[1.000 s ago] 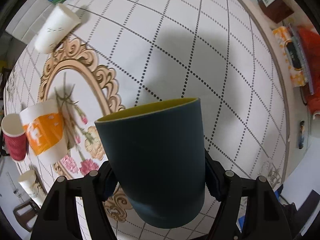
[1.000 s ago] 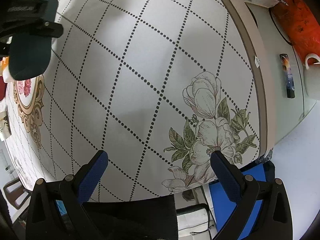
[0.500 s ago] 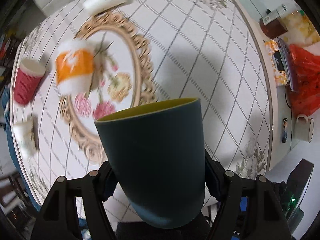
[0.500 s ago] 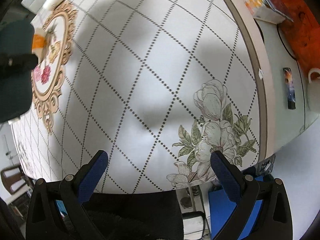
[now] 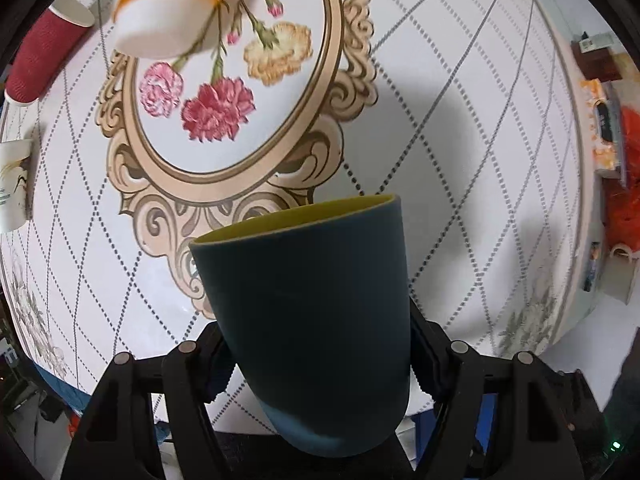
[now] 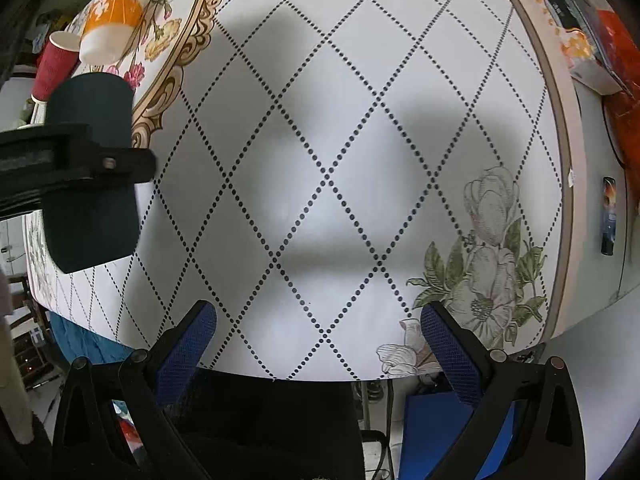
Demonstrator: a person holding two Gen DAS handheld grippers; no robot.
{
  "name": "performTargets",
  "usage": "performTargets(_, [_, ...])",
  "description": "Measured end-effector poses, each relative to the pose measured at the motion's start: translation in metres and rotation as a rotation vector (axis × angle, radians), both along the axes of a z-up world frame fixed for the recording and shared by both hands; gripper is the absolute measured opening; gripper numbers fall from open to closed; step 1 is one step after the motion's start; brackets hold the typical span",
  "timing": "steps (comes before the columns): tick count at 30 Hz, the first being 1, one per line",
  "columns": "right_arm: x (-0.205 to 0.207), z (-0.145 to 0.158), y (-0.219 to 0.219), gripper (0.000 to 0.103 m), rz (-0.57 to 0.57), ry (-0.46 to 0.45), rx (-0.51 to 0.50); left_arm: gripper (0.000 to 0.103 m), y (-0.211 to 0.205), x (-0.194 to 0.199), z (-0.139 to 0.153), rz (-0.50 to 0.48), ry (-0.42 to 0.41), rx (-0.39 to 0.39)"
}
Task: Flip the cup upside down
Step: 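Lift the dark teal cup with the left tool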
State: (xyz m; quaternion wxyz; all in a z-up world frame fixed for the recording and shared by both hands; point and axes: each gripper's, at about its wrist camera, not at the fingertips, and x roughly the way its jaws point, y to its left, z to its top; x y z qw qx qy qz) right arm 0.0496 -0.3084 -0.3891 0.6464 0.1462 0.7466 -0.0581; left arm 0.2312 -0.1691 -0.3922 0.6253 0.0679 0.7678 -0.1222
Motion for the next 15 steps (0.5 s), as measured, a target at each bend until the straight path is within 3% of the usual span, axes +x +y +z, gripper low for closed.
performTargets(12, [-0.008,-0.001,0.0,0.103,-0.052,0.029,-0.026,0.071,-0.01,-0.031,-0.035,-0.103,-0.02,0.071])
performTargets(15, [0.009,-0.006,-0.009,0.103,-0.05,0.035,-0.038,0.072,-0.011,-0.04,-0.038,-0.114,-0.026,0.068])
